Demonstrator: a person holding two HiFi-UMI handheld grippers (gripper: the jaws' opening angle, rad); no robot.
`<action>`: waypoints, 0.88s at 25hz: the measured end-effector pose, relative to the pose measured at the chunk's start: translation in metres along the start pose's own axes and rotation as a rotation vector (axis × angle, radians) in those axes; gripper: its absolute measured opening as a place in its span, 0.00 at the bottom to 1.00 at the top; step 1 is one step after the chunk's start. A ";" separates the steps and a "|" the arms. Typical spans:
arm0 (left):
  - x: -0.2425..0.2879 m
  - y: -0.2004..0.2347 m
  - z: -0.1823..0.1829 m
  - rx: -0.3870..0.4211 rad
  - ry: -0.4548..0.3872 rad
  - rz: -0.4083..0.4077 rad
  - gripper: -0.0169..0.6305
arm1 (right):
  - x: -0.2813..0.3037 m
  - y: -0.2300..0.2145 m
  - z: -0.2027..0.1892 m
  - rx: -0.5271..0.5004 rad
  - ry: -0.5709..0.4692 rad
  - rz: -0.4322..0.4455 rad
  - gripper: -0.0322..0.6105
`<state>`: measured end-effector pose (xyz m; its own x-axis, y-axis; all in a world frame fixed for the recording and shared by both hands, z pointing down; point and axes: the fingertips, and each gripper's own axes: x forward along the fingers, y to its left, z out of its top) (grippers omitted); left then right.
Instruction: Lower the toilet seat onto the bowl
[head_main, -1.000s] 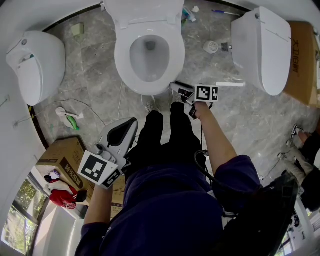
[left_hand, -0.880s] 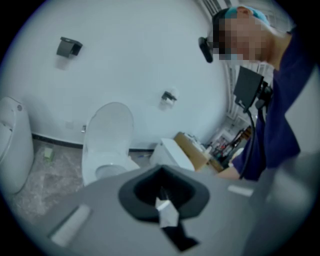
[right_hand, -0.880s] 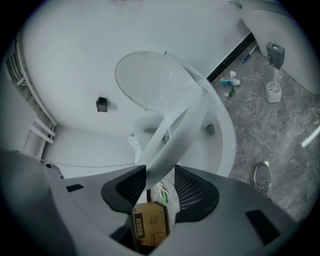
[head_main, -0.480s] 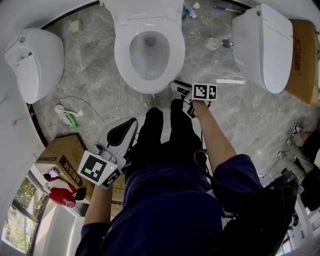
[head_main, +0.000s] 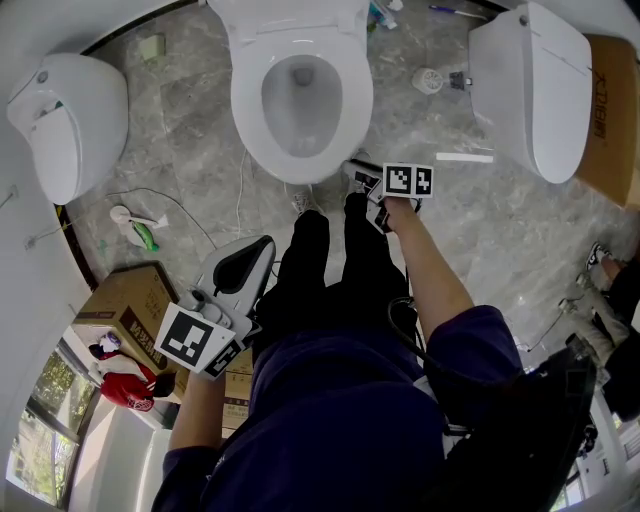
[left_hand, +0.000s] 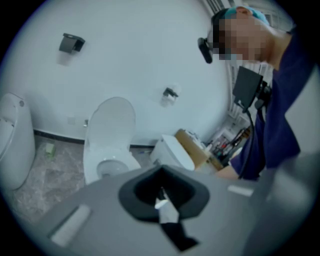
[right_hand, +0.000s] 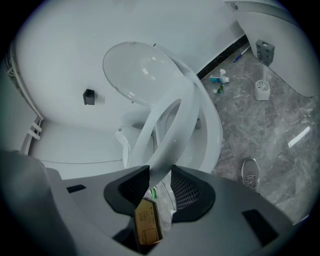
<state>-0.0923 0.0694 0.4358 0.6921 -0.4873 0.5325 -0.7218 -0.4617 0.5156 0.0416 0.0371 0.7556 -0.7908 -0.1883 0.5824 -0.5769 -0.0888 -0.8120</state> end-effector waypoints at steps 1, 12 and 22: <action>0.001 0.000 -0.001 -0.001 0.001 -0.001 0.03 | 0.001 -0.002 -0.001 -0.003 0.004 -0.005 0.26; -0.002 0.009 -0.012 -0.017 0.029 0.003 0.03 | 0.013 -0.021 -0.012 0.008 0.023 -0.055 0.22; 0.003 0.014 -0.021 -0.031 0.055 0.001 0.03 | 0.025 -0.040 -0.020 0.016 0.052 -0.088 0.20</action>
<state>-0.0999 0.0767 0.4589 0.6915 -0.4455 0.5686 -0.7223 -0.4381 0.5351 0.0404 0.0555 0.8032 -0.7472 -0.1280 0.6522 -0.6413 -0.1186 -0.7581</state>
